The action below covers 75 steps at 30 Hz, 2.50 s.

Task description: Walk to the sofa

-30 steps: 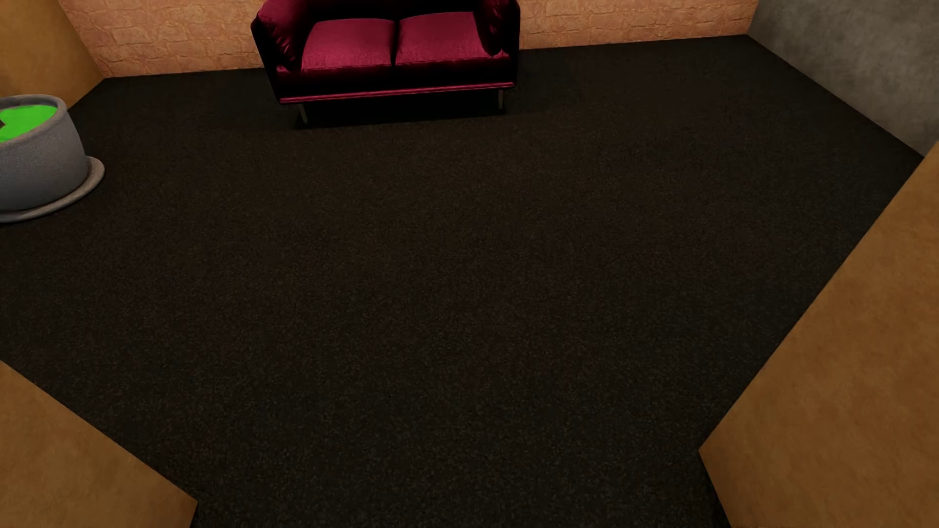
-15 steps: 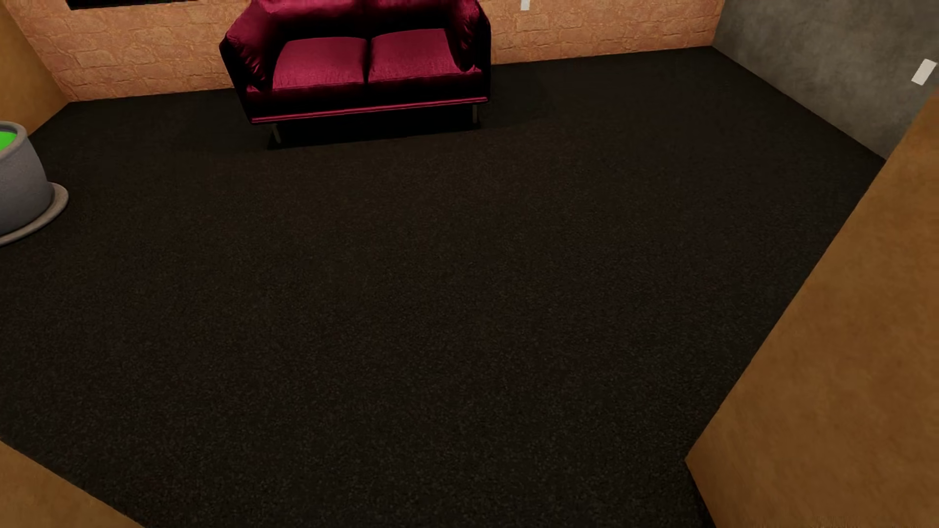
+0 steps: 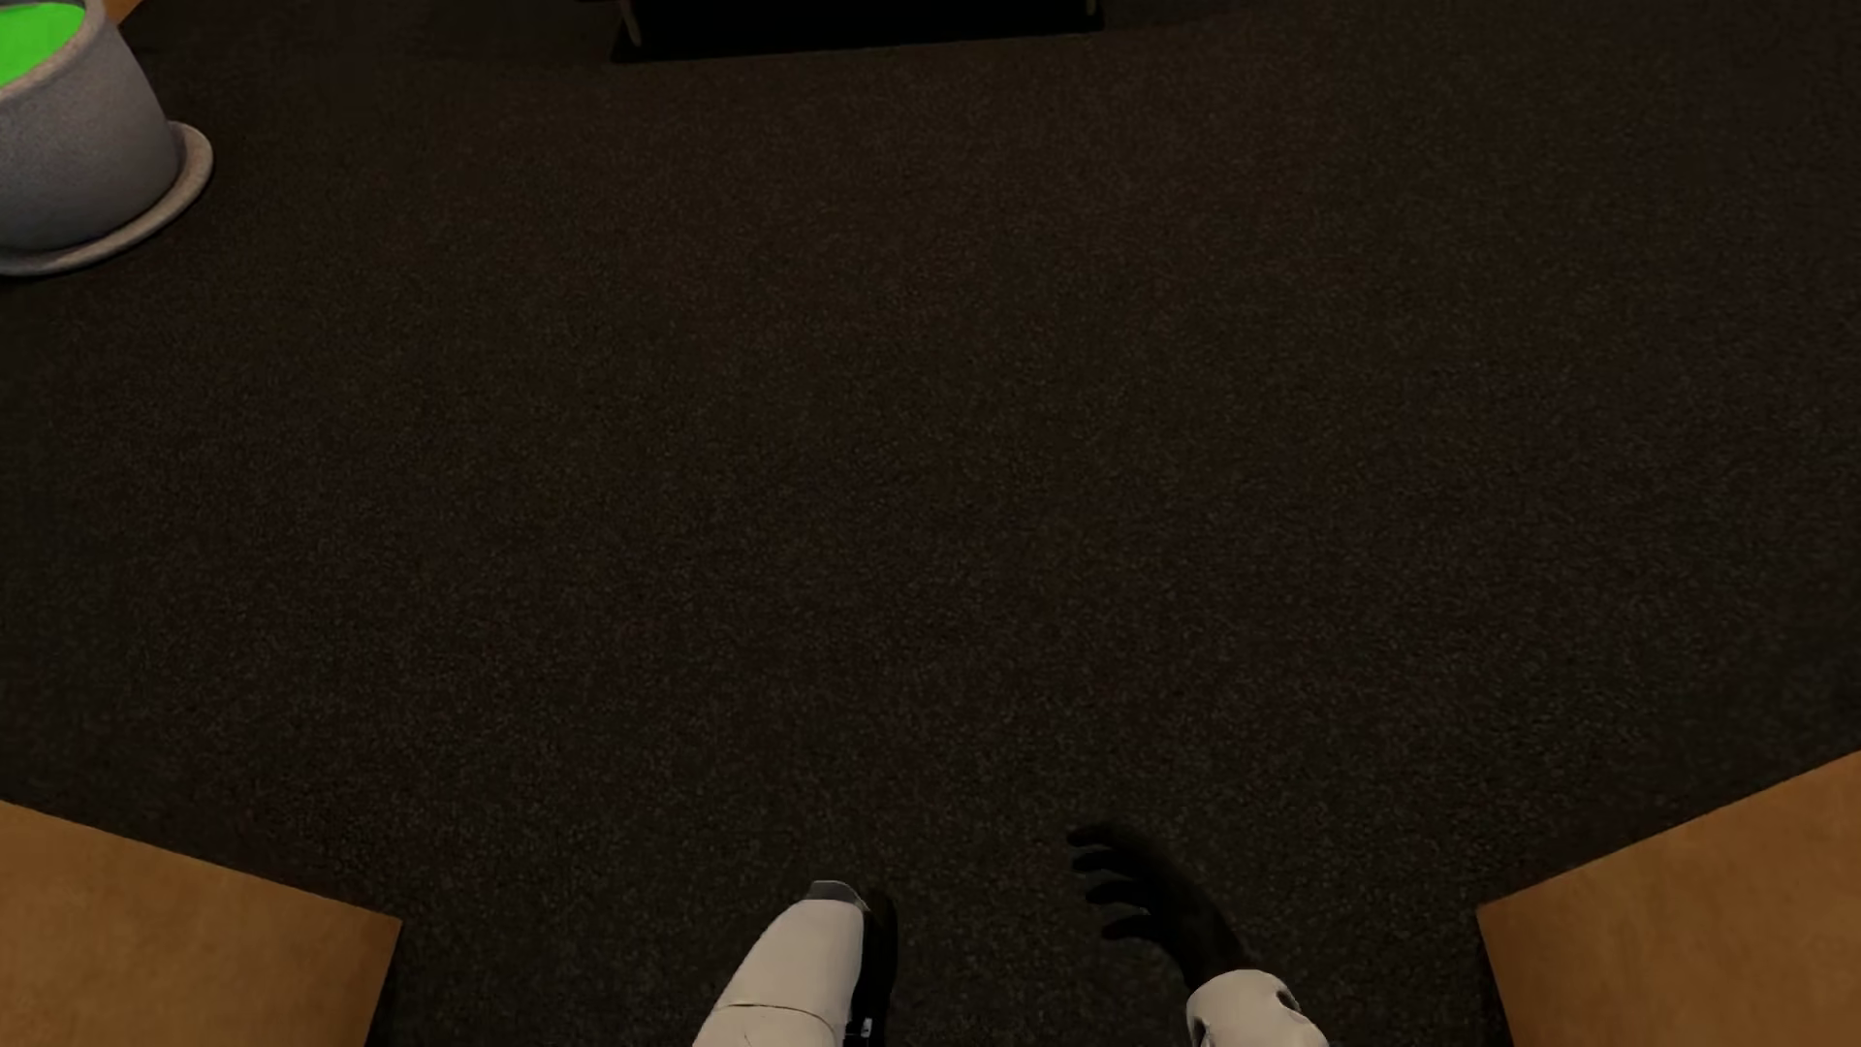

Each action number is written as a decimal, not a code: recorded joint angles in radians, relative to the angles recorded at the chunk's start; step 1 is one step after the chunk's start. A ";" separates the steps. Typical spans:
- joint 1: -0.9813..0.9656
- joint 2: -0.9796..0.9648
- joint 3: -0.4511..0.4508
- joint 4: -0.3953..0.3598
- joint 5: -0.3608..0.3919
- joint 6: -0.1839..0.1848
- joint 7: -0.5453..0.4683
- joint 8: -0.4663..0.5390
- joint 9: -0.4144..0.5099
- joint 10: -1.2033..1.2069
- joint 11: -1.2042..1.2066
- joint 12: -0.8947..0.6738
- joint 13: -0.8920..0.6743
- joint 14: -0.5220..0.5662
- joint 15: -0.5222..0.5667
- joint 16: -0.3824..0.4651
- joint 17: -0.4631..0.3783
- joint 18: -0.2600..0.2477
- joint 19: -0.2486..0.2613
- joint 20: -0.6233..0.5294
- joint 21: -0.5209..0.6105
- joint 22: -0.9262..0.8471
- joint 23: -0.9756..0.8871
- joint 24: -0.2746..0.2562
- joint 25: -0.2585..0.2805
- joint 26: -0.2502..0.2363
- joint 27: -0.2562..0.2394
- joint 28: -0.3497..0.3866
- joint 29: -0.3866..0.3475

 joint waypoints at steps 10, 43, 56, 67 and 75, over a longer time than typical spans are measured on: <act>0.213 -0.216 -0.032 -0.091 -0.067 -0.086 0.000 0.000 0.014 0.050 0.787 -0.113 -0.053 0.066 0.815 0.049 -0.037 0.000 0.000 -0.017 0.182 0.066 0.032 0.000 0.000 0.000 0.000 0.000 0.000; 0.323 0.177 0.072 0.063 -0.113 0.011 0.000 0.000 -0.125 -0.276 0.248 0.048 0.046 0.165 0.452 0.031 -0.022 0.000 0.000 0.172 0.009 0.129 -0.023 0.000 0.000 0.000 0.000 0.000 0.000; 0.551 -0.430 -0.116 -0.045 -0.014 -0.032 0.000 0.000 -0.072 -0.194 0.187 -0.181 0.174 0.193 0.527 0.041 -0.046 0.000 0.000 0.138 0.100 -0.515 0.377 0.000 0.000 0.000 0.000 0.000 0.000; 0.809 -0.180 -0.162 -0.079 -0.014 -0.030 0.000 0.000 -0.086 -0.327 0.022 -0.090 0.130 0.071 0.326 0.030 -0.039 0.000 0.000 -0.109 0.156 -0.159 0.351 0.000 0.000 0.000 0.000 0.000 0.000; 0.891 -0.113 -0.146 -0.067 -0.005 -0.026 0.000 0.000 -0.100 -0.518 -0.101 -0.079 0.125 0.025 0.374 0.030 -0.035 0.000 0.000 -0.105 0.180 -0.043 0.266 0.000 0.000 0.000 0.000 0.000 0.000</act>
